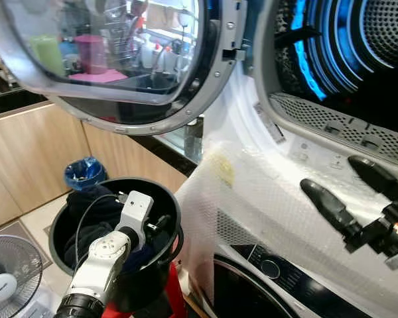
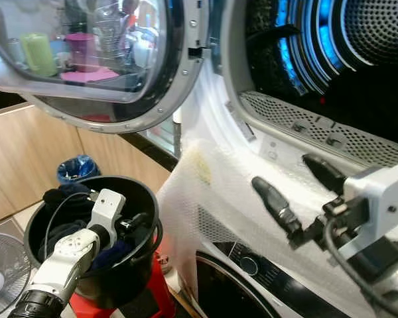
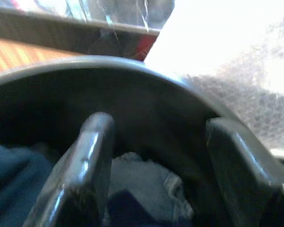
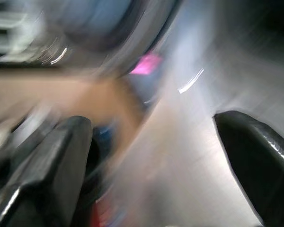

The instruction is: Clothes washing

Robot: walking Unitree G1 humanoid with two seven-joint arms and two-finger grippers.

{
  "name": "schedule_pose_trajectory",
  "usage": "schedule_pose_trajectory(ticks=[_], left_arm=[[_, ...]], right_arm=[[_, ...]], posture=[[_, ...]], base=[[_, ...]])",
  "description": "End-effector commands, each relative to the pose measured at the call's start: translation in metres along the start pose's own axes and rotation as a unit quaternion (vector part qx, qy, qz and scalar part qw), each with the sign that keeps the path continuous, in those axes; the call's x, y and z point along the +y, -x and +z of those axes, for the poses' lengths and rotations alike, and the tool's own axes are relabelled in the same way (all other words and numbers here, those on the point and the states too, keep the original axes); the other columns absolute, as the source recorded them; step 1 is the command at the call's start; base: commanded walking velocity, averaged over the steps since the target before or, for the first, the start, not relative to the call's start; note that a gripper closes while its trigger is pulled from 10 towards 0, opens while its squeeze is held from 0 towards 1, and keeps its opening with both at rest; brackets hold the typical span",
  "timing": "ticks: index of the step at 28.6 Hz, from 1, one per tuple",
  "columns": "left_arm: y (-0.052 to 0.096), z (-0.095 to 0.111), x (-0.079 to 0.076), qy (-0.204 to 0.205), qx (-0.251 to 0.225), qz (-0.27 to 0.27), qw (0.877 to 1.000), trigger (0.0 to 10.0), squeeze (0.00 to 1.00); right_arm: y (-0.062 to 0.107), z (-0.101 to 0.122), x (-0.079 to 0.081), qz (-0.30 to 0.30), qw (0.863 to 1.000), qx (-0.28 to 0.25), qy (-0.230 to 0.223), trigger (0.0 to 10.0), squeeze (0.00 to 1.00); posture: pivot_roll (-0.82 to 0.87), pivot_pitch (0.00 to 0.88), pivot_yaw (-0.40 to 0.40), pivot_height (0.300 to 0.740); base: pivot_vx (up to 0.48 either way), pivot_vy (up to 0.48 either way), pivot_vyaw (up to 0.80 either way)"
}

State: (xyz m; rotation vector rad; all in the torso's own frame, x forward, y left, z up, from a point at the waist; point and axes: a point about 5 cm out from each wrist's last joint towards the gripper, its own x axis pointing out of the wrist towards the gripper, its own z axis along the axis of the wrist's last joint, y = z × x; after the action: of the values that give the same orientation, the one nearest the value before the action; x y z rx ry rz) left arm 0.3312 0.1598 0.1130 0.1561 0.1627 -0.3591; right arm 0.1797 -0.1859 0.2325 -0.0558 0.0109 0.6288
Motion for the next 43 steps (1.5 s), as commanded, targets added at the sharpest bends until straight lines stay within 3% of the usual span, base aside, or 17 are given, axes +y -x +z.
schedule_pose_trajectory(ticks=[1,3,4,5,14,15,20,23,25,28,29,30,34,38,39,40,43], left_arm=[[0.002,0.013,0.004,-0.011,-0.022,-0.004,1.0,10.0,0.0],[0.004,0.018,0.006,-0.016,-0.03,-0.006,0.999,10.0,0.0],[0.008,0.03,0.011,-0.027,-0.049,-0.014,0.998,10.0,0.0],[0.013,0.041,0.016,-0.036,-0.063,-0.022,0.997,10.0,0.0],[0.027,0.062,0.034,-0.034,-0.042,-0.045,0.998,10.0,0.0],[0.033,0.065,0.038,-0.047,-0.017,-0.067,0.996,10.0,0.0],[0.05,0.065,0.057,-0.097,0.08,-0.089,0.988,10.0,0.0],[0.053,0.064,0.059,-0.094,0.089,-0.091,0.987,10.0,0.0],[0.063,0.053,0.065,-0.091,0.145,-0.114,0.979,10.0,0.0],[0.065,0.05,0.066,-0.089,0.156,-0.119,0.977,10.0,0.0],[0.067,0.049,0.067,-0.083,0.165,-0.124,0.975,10.0,0.9],[0.067,0.048,0.067,-0.076,0.172,-0.126,0.974,10.0,1.0],[0.07,0.036,0.061,-0.029,0.207,-0.138,0.968,10.0,1.0],[0.077,0.018,0.06,-0.032,0.256,-0.138,0.956,10.0,1.0],[0.077,0.015,0.059,-0.033,0.262,-0.14,0.954,10.0,0.26],[0.076,0.01,0.057,-0.032,0.27,-0.141,0.952,10.0,0.0],[0.076,0.001,0.054,-0.037,0.293,-0.136,0.946,10.0,0.0]], right_arm=[[-0.003,-0.011,0.002,0.022,1.0,0.014,-0.015,10.0,0.0],[-0.003,-0.021,0.005,0.035,0.999,0.026,-0.031,10.0,0.0],[-0.007,-0.046,0.005,0.042,0.995,0.049,-0.072,10.0,0.09],[-0.011,-0.073,0.006,0.043,0.99,0.072,-0.115,10.0,1.0],[-0.024,-0.162,0.014,0.01,0.965,0.177,-0.195,10.0,0.95],[-0.027,-0.189,0.016,-0.009,0.955,0.219,-0.201,10.0,0.0],[-0.03,-0.263,0.011,-0.172,0.91,0.316,-0.205,10.0,0.0],[-0.03,-0.271,0.006,-0.218,0.901,0.326,-0.188,10.0,0.0],[-0.025,-0.288,-0.005,-0.348,0.857,0.36,-0.123,10.0,0.0],[-0.024,-0.29,-0.004,-0.366,0.847,0.363,-0.127,10.0,0.0],[-0.024,-0.295,0.002,-0.37,0.841,0.369,-0.142,10.0,0.0],[-0.024,-0.299,0.008,-0.365,0.838,0.378,-0.146,10.0,0.0],[-0.019,-0.31,0.022,-0.367,0.83,0.394,-0.146,10.0,0.0],[-0.014,-0.314,0.026,-0.372,0.827,0.4,-0.131,10.0,0.0],[-0.012,-0.315,0.026,-0.375,0.825,0.401,-0.133,10.0,0.0],[-0.011,-0.315,0.025,-0.379,0.824,0.4,-0.134,10.0,0.0],[-0.012,-0.315,0.025,-0.376,0.825,0.398,-0.139,10.0,0.0]], posture=[[0.11,0.061,-0.056,0.74],[0.11,0.061,-0.057,0.74],[0.14,0.062,-0.057,0.74],[0.16,0.065,-0.057,0.74],[0.22,0.063,-0.043,0.74],[0.24,0.064,-0.031,0.74],[0.27,0.067,0.001,0.74],[0.27,0.069,0.005,0.74],[0.28,0.074,0.04,0.74],[0.28,0.072,0.042,0.74],[0.29,0.068,0.048,0.74],[0.29,0.064,0.049,0.74],[0.29,0.058,0.051,0.74],[0.28,0.056,0.057,0.74],[0.28,0.056,0.057,0.74],[0.28,0.056,0.057,0.74],[0.27,0.045,0.064,0.74]], base=[[0.0,0.0,0.0],[0.0,0.0,0.0],[0.0,0.0,0.0],[0.0,0.0,0.0],[0.0,0.0,0.0],[0.0,0.0,0.0],[0.0,0.0,0.0],[0.0,0.0,0.0],[0.0,0.0,0.0],[0.0,0.0,0.0],[0.0,0.0,0.0],[0.0,0.0,0.0],[0.0,0.0,0.0],[0.0,0.0,0.0],[0.0,0.0,0.0],[0.0,0.0,0.0],[0.0,0.0,0.0]])
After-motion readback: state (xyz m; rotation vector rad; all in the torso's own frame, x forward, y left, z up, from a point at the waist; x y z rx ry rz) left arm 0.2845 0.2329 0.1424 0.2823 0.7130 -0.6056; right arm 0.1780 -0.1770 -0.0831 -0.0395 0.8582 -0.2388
